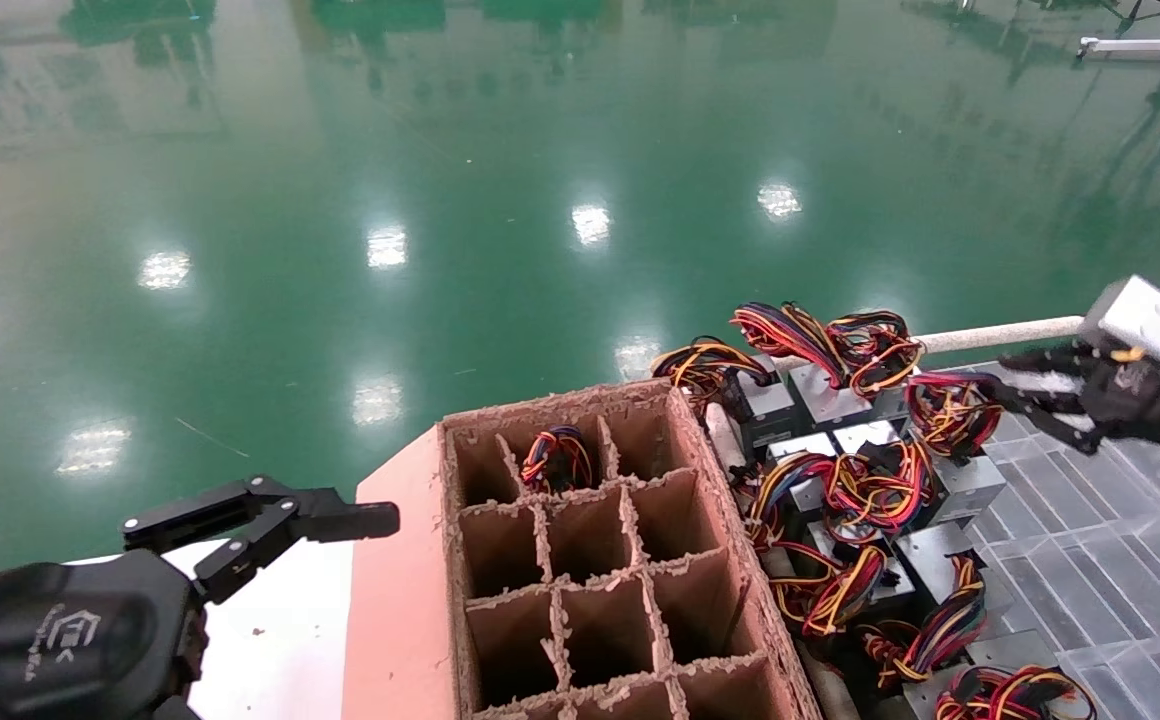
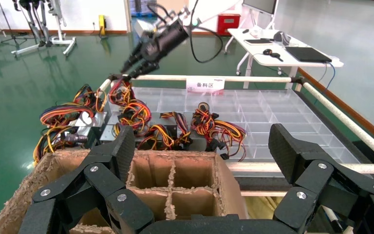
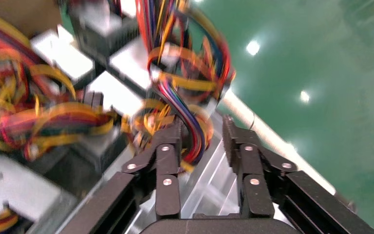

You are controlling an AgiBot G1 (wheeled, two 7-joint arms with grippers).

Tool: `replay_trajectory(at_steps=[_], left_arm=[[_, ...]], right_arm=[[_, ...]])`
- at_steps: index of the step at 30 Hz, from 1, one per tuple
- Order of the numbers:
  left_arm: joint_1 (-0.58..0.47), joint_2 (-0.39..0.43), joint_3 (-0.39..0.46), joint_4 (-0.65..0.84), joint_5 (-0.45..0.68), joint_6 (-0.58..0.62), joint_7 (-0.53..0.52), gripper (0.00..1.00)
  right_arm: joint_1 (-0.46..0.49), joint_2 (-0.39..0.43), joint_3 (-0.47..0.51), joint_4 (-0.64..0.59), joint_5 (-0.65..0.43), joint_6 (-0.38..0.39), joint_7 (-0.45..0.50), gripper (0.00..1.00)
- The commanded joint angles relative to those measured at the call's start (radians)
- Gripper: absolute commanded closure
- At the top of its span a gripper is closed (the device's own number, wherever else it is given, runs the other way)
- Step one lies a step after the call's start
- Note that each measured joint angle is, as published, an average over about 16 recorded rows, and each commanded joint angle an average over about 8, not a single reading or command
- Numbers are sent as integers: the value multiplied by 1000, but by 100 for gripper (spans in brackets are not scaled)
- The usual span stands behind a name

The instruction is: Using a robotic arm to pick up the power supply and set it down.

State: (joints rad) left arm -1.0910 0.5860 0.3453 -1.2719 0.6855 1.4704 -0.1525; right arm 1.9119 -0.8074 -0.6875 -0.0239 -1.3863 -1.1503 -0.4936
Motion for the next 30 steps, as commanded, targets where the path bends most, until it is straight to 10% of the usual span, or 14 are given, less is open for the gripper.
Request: replay_trajectory(at_steps=[1,12,30], left_arm=[[0,0,0,0,0,0,0,0],[0,0,0,1,0,0,0,0],[0,0,0,1,-1,0,0,0]], right_arm=[[15,-3,-1,3,-2,-18,13,0],[27,-9,11,43,20,-108,96,0],[-236,54,132,428,213,-180,274,0]])
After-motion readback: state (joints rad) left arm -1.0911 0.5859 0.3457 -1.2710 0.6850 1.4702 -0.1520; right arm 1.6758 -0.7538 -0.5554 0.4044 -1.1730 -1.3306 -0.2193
